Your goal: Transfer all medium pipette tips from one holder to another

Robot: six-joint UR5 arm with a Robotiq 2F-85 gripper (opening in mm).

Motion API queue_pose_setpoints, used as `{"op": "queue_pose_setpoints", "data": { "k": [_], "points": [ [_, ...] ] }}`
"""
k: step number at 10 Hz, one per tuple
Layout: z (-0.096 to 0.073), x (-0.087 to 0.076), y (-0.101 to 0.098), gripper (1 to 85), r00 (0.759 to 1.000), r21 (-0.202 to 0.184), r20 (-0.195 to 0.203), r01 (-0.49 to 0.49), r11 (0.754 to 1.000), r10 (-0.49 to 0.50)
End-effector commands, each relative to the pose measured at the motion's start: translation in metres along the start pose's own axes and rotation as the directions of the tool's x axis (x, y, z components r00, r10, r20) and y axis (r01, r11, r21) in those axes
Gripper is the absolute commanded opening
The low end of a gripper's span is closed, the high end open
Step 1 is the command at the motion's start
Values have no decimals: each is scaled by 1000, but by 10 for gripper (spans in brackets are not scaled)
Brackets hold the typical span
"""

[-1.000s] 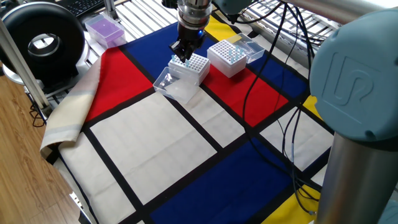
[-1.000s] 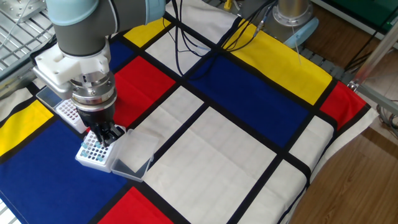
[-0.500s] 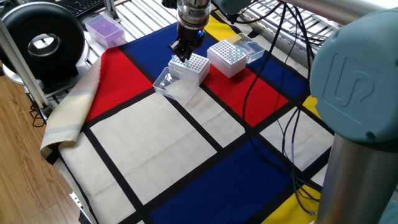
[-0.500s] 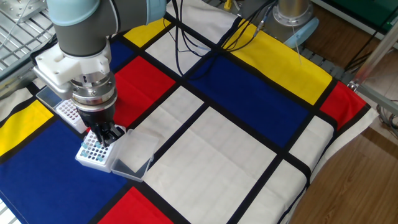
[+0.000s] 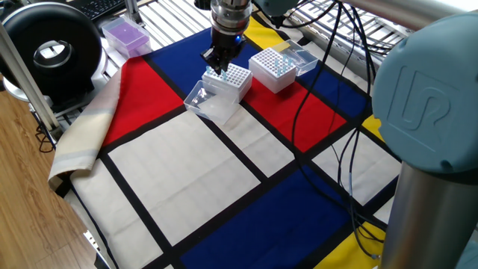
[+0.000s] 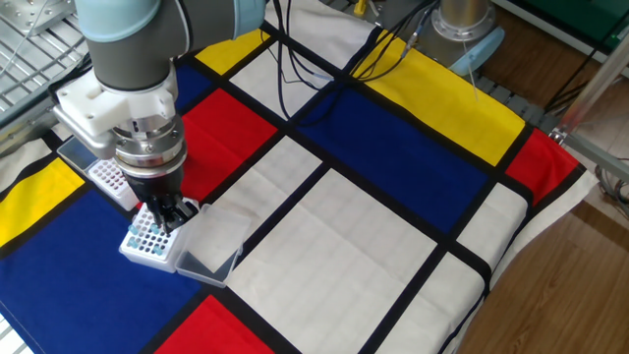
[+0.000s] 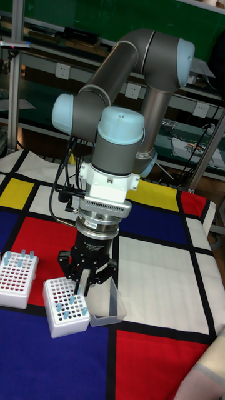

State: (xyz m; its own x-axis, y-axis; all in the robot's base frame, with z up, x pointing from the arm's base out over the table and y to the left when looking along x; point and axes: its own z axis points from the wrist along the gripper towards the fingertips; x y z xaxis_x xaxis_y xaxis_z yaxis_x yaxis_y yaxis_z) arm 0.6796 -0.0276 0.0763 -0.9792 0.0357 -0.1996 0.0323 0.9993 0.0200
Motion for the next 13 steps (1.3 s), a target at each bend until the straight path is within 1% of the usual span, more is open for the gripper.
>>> {"op": "queue_pose_setpoints", "data": {
  "k": [1,9,10,12,13],
  "points": [
    [-2,-1,2,247,1000,-9,0,-9,1000,9],
    [-2,-2,0,240,1000,-11,4,1,1000,-1],
    [-2,-2,1,240,1000,-15,5,0,1000,0],
    [-3,-3,-4,240,1000,1,5,14,1000,-14],
    [-3,-3,-4,240,1000,-3,7,12,1000,-12]
  ]
}}
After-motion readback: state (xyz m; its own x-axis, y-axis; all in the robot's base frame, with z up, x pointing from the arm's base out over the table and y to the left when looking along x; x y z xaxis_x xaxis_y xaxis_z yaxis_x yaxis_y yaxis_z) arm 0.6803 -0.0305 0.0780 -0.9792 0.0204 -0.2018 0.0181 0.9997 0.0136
